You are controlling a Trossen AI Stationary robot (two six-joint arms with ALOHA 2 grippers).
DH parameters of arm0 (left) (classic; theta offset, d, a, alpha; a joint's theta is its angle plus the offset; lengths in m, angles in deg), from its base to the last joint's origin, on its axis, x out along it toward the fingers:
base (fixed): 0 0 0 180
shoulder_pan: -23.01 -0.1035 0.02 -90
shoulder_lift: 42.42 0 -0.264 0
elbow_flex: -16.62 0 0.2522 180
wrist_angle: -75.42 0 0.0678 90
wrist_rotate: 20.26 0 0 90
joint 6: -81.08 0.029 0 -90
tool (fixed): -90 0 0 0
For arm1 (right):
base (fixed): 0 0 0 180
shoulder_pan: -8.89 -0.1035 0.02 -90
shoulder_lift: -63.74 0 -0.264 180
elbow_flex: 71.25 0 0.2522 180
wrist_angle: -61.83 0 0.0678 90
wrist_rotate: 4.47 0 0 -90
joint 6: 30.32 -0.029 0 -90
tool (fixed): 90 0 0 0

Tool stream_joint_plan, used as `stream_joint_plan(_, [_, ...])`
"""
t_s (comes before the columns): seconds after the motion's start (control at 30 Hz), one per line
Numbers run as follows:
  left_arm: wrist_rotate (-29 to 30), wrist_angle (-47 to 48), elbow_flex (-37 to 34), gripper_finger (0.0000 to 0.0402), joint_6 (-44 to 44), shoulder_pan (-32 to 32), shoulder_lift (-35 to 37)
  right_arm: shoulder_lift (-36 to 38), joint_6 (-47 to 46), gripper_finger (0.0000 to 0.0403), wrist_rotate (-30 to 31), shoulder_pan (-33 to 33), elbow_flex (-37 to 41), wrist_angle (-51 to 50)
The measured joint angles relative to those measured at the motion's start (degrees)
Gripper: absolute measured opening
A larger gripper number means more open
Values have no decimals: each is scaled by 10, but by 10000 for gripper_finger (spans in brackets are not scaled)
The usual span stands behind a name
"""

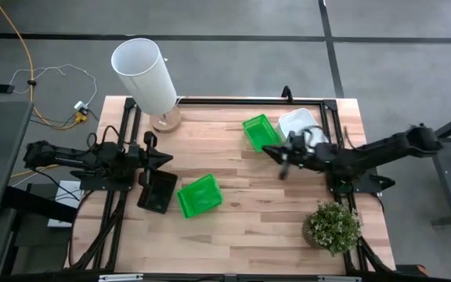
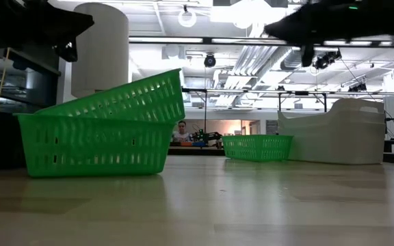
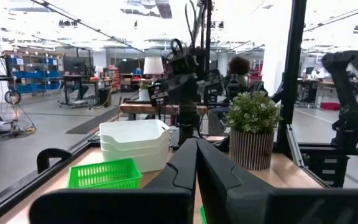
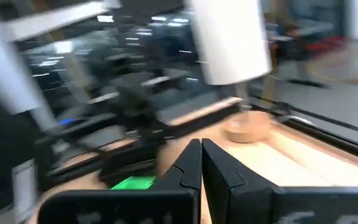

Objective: Stack baskets by color
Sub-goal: Stack the bottom green bin into the middle green bin

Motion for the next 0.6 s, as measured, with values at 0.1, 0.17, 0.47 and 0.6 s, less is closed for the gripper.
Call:
stream_joint_plan(0.1, [-4,0,0,0,-13,0,0,-89,-21,0,39,1,-64,-30])
stream_joint_plan(0.17, [-15,0,0,0,-22,0,0,-145,-32,0,23,1,-97,-52])
stream_joint_plan(0.47, [-43,0,0,0,-25,0,0,-346,0,0,-104,-18,-201,-56])
stream_joint_plan(0.6, [-43,0,0,0,-25,0,0,-401,11,0,-148,-24,-233,-57])
